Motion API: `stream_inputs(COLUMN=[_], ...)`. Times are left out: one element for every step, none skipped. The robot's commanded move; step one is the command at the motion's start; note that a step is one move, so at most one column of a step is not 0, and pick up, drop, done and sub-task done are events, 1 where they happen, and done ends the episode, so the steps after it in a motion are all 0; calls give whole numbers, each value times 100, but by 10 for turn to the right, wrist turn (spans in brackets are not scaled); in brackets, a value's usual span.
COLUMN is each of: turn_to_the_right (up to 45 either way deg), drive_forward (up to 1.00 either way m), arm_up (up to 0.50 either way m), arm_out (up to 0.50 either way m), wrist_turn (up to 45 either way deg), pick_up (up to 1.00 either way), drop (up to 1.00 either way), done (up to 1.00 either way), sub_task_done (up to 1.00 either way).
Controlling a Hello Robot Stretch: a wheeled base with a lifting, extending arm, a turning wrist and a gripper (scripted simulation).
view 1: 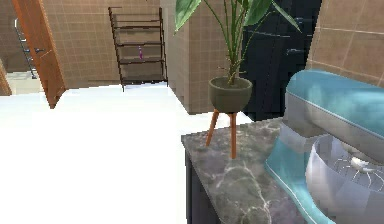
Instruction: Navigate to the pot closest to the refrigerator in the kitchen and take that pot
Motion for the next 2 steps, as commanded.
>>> stream_inputs(turn_to_the_right=[0, 0], drive_forward=[0, 0], arm_up=[38, 0], arm_out=[0, 20], wrist_turn=[0, 0], pick_up=[0, 0], drop=[0, 0], done=[0, 0], sub_task_done=[0, 0])
